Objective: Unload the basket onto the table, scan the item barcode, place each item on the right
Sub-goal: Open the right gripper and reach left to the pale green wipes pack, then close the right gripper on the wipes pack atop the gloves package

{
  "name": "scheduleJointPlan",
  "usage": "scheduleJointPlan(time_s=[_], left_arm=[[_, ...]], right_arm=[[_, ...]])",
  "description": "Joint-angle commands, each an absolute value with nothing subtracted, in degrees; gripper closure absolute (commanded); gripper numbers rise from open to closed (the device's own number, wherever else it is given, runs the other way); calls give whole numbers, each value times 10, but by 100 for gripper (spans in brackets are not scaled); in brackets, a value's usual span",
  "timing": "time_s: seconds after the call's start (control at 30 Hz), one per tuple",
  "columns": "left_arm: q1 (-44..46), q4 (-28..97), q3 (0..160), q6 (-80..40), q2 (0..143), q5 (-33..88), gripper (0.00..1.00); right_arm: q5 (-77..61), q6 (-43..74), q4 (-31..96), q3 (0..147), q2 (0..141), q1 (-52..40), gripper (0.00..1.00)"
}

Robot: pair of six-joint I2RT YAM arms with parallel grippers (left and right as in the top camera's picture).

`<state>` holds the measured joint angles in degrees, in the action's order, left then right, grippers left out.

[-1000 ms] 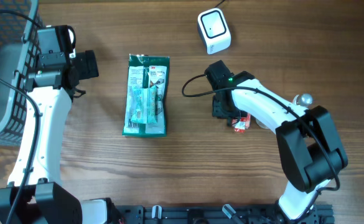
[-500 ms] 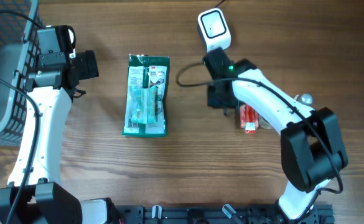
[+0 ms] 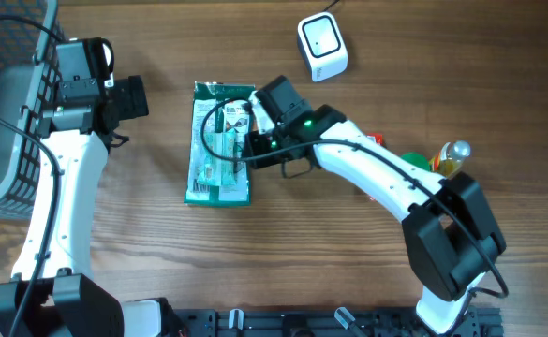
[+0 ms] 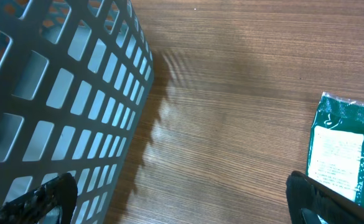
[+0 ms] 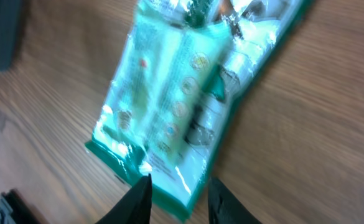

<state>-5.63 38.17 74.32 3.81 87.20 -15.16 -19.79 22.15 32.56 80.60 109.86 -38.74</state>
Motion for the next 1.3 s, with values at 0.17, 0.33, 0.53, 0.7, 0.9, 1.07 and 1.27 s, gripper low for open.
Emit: scheduleJointPlan(time_s=[0.17, 0.33, 0.53, 0.7, 0.9, 1.07, 1.27], left_arm=[[-57, 380, 745, 43, 871, -153, 0], [-57, 380, 745, 43, 871, -153, 0], [-57, 380, 745, 43, 871, -152, 0], [-57, 380, 745, 43, 871, -153, 0], [-57, 380, 745, 43, 871, -153, 0], [-57, 380, 745, 43, 871, -153, 0], [-57, 380, 745, 43, 871, -153, 0]], right_arm=[[-56, 212, 220, 801, 1140, -419, 69], [-34, 212, 199, 801, 1166, -419, 66], [-34, 240, 190, 801, 1194, -419, 66], [-35, 244, 161, 802, 1195, -419, 66], [-43, 247, 158, 806, 1186, -419, 67], [-143, 277, 146, 806, 1187, -420, 68], [-143, 286, 146, 801, 1190, -420, 68]])
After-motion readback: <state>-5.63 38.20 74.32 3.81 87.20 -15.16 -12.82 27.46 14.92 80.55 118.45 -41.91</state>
